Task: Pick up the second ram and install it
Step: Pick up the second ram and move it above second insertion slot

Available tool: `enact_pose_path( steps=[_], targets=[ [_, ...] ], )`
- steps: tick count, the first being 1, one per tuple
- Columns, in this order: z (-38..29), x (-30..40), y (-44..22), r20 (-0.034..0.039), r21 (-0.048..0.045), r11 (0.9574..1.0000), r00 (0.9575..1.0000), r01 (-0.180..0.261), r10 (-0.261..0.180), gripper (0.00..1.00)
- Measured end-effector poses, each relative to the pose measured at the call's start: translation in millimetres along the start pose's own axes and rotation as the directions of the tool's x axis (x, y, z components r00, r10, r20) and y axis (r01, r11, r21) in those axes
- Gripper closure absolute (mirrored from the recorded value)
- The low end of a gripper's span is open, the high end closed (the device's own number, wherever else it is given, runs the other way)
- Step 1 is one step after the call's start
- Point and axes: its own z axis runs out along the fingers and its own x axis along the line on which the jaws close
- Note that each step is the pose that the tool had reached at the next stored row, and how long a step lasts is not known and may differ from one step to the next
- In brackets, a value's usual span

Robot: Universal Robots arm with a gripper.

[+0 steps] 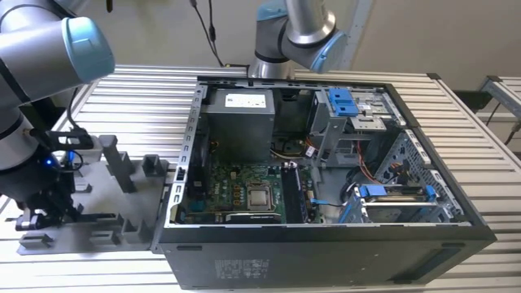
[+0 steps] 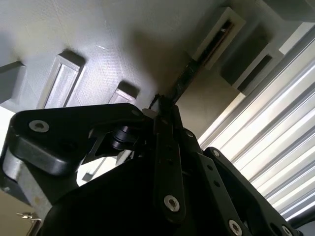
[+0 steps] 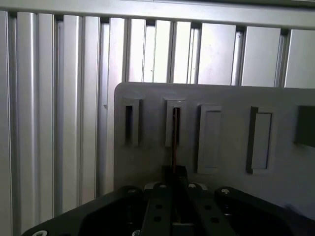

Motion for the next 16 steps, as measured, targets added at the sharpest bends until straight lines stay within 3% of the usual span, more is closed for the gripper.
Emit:
enact_pose_path(
  steps=[6, 16],
  targets=[
    [-11.2, 0.0, -0.1, -0.0001, -0.0001, 1.0000, 1.0000, 0.000, 0.000, 0.86],
    [-21.9, -0.1, -0.2, 0.0001, 0.0002, 1.0000, 1.0000, -0.004, 0.004, 0.86]
  ],
)
